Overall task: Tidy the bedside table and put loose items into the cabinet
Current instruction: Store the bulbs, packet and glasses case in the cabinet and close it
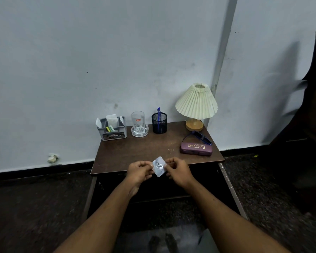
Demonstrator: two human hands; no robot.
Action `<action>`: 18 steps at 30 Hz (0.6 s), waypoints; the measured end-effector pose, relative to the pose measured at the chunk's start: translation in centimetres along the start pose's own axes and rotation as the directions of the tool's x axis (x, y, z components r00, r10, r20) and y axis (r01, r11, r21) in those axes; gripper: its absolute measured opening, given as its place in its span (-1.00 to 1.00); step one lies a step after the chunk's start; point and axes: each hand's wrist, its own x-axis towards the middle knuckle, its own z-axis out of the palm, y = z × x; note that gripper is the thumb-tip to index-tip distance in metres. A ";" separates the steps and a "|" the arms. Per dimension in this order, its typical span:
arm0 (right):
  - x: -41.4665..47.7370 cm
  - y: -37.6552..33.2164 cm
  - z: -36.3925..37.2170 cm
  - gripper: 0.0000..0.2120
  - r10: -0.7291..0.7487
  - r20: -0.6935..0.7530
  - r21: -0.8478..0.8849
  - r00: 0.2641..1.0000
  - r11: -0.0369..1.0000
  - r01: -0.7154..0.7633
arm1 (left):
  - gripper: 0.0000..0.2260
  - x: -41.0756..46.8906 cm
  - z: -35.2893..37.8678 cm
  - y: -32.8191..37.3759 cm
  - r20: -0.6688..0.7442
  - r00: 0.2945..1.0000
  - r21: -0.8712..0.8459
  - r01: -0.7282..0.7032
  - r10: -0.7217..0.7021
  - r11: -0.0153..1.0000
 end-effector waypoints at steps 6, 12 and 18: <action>-2.4 0.0 2.0 -0.83 0.141 0.175 0.232 0.974 0.956 -0.180 | -0.92 -2.6 -2.4 -1.5 0.020 0.998 -0.186 0.064 -0.062 0.980; -3.2 1.3 3.5 -0.87 0.011 0.227 0.020 0.974 1.000 -0.016 | -0.87 -4.1 -3.5 -4.6 0.001 0.996 0.024 0.089 -0.089 0.996; -2.6 2.4 3.8 -0.90 -0.093 0.327 -0.213 0.941 0.962 0.169 | -0.82 -4.2 -4.4 -7.3 -0.013 0.988 -0.060 0.155 -0.156 0.986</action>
